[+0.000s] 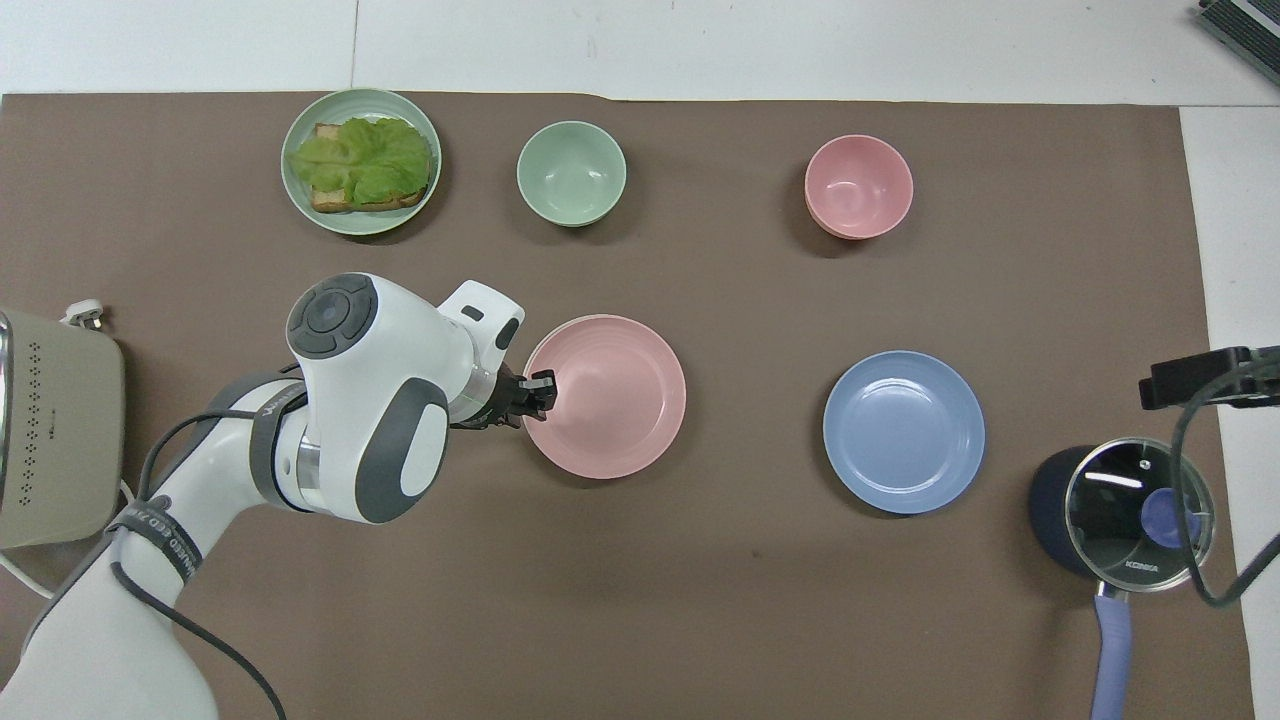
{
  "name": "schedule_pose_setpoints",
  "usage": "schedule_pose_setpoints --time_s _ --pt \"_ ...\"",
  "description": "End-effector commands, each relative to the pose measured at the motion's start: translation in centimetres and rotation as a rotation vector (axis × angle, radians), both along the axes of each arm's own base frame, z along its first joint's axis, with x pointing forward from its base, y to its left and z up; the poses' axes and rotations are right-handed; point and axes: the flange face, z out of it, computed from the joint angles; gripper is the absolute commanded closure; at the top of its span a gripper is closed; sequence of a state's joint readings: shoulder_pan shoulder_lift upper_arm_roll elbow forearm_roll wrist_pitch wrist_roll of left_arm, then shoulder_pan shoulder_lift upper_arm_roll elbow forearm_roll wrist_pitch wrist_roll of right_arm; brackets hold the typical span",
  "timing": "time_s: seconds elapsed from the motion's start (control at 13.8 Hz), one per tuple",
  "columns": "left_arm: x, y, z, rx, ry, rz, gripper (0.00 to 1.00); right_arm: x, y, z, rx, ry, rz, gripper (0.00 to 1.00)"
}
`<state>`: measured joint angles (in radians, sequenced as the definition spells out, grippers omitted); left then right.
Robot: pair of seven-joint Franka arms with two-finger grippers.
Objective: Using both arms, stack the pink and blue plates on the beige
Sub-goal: 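Lift the pink plate with the left gripper onto the beige plate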
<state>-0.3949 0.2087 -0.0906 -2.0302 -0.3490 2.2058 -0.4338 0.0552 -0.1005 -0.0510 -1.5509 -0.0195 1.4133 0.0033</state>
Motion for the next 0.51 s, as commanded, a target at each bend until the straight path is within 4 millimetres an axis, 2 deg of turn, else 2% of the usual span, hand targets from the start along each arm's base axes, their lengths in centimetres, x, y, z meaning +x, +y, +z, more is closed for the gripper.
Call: schedule_pose_setpoints --time_s 0.0,0.07,0.22,0.36,0.43 --pt "0.1 0.6 0.8 -0.001 -0.007 0.002 0.0 -0.8 -0.2 0.0 0.012 -0.002 0.017 0.0" --pt "0.5 1.3 1.7 0.005 -0.002 0.003 0.0 -0.8 -0.3 0.0 0.012 -0.002 0.016 0.0" --pt "2.9 4.6 4.5 0.086 -0.014 -0.041 0.0 -0.8 -0.3 0.0 0.012 -0.002 0.014 0.0" --pt "4.7 8.5 7.5 0.134 -0.021 -0.117 0.0 -0.8 -0.4 0.0 0.012 -0.002 0.014 0.0" --pt "5.4 11.4 9.5 0.13 -0.028 -0.131 0.0 -0.8 -0.2 0.0 0.012 -0.002 0.016 0.0"
